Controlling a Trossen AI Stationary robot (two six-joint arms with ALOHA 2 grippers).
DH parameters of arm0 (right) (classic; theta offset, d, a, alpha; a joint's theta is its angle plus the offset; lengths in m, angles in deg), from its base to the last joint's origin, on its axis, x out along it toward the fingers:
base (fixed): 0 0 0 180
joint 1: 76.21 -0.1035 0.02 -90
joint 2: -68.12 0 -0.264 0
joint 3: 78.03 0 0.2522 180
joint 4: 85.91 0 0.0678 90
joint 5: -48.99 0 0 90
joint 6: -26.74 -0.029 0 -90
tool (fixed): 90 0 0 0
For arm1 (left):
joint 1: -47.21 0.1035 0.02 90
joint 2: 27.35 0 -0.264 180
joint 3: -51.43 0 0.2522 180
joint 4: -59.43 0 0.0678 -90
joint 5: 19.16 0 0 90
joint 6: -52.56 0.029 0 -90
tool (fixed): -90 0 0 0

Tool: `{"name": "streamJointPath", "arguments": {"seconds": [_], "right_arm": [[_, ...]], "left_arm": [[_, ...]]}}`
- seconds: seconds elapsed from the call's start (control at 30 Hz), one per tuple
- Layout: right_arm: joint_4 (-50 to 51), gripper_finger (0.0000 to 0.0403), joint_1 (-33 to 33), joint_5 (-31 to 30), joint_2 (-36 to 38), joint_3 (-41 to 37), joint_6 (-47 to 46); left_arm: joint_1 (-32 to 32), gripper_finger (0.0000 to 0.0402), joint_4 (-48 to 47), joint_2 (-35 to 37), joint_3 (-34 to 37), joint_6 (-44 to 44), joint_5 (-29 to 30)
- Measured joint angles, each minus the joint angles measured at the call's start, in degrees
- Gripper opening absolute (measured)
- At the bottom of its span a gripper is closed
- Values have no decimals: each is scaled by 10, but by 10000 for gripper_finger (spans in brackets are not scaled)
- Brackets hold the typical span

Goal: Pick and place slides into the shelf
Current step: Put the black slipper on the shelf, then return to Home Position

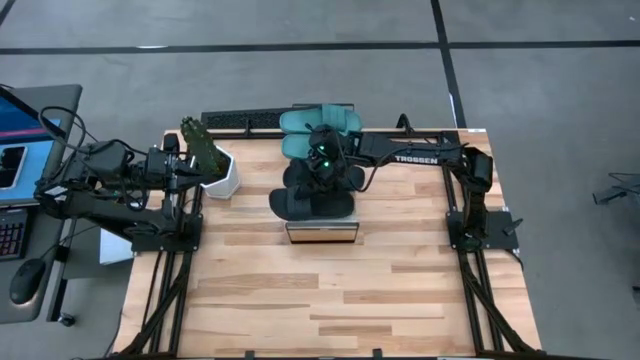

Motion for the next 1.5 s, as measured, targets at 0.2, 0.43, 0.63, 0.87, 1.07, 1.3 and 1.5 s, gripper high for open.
{"name": "streamJointPath", "arguments": {"seconds": [0.2, 0.43, 0.63, 0.87, 1.07, 1.3, 1.5], "right_arm": [[0, 91, 0, 4, 0, 0, -3], [0, 91, 0, 39, 0, 0, -8], [13, 91, 0, 43, 5, 0, -8], [57, 91, 0, 31, 6, 1, 1], [63, 91, 0, 27, 6, 1, 2], [131, 91, 6, 0, 27, 1, 39], [157, 91, 22, -51, 59, 0, 62]], "left_arm": [[0, 0, 0, 0, 0, -1, 0], [0, 0, -7, 0, 0, -2, 0], [0, 0, -7, 0, 0, -2, 0], [0, 0, -7, 0, 0, -2, -11], [0, 0, -7, 0, 0, -2, -11], [0, 0, -11, 0, 0, -2, -10], [0, 0, -12, 0, 0, -2, -6]]}}
